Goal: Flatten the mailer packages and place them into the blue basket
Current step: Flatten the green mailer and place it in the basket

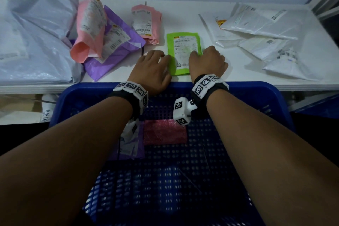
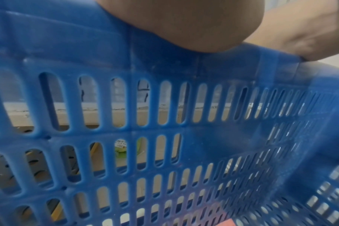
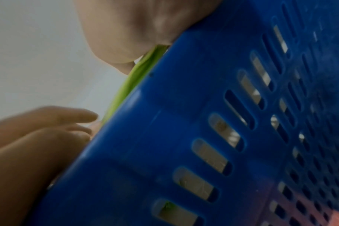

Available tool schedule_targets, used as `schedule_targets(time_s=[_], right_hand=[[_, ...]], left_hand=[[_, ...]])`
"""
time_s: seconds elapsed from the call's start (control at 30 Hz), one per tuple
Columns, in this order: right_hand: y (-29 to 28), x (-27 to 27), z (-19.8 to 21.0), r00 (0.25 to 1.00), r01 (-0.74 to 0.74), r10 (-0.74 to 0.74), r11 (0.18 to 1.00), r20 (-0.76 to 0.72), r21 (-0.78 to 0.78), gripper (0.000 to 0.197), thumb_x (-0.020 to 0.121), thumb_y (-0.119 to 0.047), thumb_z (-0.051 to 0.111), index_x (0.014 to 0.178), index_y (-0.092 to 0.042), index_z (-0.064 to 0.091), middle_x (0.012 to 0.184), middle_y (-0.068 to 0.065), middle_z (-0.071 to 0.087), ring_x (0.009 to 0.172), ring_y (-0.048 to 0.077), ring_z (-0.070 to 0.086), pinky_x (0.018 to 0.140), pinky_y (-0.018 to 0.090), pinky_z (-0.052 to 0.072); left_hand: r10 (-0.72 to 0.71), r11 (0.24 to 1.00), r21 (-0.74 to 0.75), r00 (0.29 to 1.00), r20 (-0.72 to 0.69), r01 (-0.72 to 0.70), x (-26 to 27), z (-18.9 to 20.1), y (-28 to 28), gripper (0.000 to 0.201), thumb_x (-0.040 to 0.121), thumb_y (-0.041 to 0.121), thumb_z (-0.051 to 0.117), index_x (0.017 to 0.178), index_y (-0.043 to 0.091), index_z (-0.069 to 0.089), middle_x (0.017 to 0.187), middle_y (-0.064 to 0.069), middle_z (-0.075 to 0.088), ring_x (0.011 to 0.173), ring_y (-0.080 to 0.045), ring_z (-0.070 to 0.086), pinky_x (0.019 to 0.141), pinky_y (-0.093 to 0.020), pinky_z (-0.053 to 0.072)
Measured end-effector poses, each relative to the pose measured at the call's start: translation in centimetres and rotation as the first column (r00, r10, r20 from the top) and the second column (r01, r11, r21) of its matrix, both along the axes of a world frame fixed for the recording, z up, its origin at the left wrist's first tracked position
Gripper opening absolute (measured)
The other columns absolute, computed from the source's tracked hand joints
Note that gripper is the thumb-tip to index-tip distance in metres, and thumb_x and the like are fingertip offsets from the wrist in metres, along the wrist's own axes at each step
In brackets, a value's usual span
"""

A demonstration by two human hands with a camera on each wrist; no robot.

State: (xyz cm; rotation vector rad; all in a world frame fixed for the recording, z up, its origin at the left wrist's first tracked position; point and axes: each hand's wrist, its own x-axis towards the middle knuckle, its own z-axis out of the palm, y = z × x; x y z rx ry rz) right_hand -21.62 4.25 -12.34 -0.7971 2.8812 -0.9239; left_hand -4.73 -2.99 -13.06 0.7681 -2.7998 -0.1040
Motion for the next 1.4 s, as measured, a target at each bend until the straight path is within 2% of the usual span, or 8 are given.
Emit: schedule_targets(time_s=[0.2,0.4,0.53,0.83,0.97,1.1,1.27,1.4], right_hand=[[-0.2,0.1,0.2,0.997,-0.072,0.072,0.997,0.015,0.022,0.033,0.09,-0.041,0.045,0.103,-0.014,0.06,0.102,0.003,0.067,0.103,0.028,0.055,0.091,0.042,0.033],[0.0,0.3,0.5,0.97,-0.178,0.195,0.976,0.147,-0.124,0.033,0.087,-0.03,0.054,0.117,-0.019,0.047,0.093,-0.004,0.059,0.083,0.024,0.052,0.093,0.037,0.038],[0.0,0.0,0.5,0.951,-0.159,0.203,0.968,0.232,-0.194,0.034,0.083,-0.027,0.058,0.116,-0.026,0.049,0.112,-0.001,0.067,0.094,0.024,0.059,0.098,0.04,0.045],[-0.2,-0.6,0.2,0.913,-0.12,0.216,0.953,0.346,-0.278,0.033,0.078,-0.029,0.066,0.11,-0.032,0.059,0.083,-0.02,0.055,0.097,0.016,0.063,0.096,0.038,0.048],[1.0,-0.6,0.8,0.867,-0.096,0.262,0.923,0.424,-0.373,0.036,0.08,-0.021,0.071,0.115,-0.026,0.063,0.099,-0.01,0.06,0.1,0.014,0.062,0.095,0.037,0.051],[3.4,-0.4,1.3,0.755,-0.034,0.361,0.855,0.547,-0.517,0.039,0.079,-0.013,0.074,0.117,-0.02,0.065,0.115,0.003,0.066,0.104,0.019,0.066,0.095,0.041,0.055],[9.1,0.8,1.7,0.578,-0.068,0.497,0.819,0.647,-0.57,0.038,0.085,-0.006,0.072,0.12,-0.018,0.065,0.128,0.013,0.063,0.114,0.025,0.064,0.099,0.041,0.053],[11.6,2.7,2.2,0.439,0.104,0.479,0.813,0.76,-0.572,0.043,0.084,-0.002,0.07,0.127,-0.006,0.063,0.12,0.018,0.068,0.11,0.033,0.067,0.097,0.047,0.054]], left_hand=[[0.026,0.999,0.022,1.0,0.004,-0.026,-0.1,-0.3,-0.1,0.057,0.085,0.046,0.036,0.124,0.011,0.056,0.118,-0.011,0.058,0.109,-0.032,0.053,0.092,-0.043,0.041],[0.058,0.997,0.05,0.997,-0.044,-0.055,-0.2,-0.5,-0.2,0.058,0.085,0.05,0.037,0.124,0.011,0.055,0.117,-0.01,0.058,0.109,-0.03,0.052,0.09,-0.041,0.041],[0.07,0.996,0.065,0.996,-0.055,-0.066,-0.2,-0.6,-0.2,0.06,0.086,0.052,0.035,0.125,0.011,0.056,0.119,-0.01,0.058,0.11,-0.031,0.052,0.091,-0.041,0.04],[0.189,0.974,0.139,0.981,-0.041,-0.181,-0.4,-0.7,-1.4,0.066,0.091,0.066,0.032,0.116,0.011,0.058,0.128,-0.009,0.053,0.117,-0.029,0.05,0.099,-0.042,0.038],[0.286,0.929,0.264,0.956,-0.071,-0.258,-0.9,-0.6,-1.1,0.071,0.088,0.069,0.027,0.118,0.012,0.058,0.136,-0.008,0.05,0.126,-0.028,0.046,0.103,-0.043,0.037],[0.256,0.888,0.395,0.967,0.003,-0.237,-1.1,-0.1,0.4,0.059,0.094,0.055,0.024,0.142,0.025,0.04,0.138,-0.018,0.049,0.133,-0.036,0.04,0.107,-0.049,0.037],[0.444,0.585,0.779,0.893,-0.077,-0.223,-1.0,2.0,2.7,0.059,0.075,0.073,0.056,0.117,0.034,0.07,0.123,0.008,0.068,0.113,-0.016,0.062,0.105,-0.039,0.044],[0.568,0.409,0.909,0.801,-0.189,-0.075,0.6,3.3,7.2,0.035,0.089,0.046,0.068,0.103,0.015,0.075,0.104,-0.006,0.073,0.091,-0.02,0.068,0.085,-0.031,0.053]])
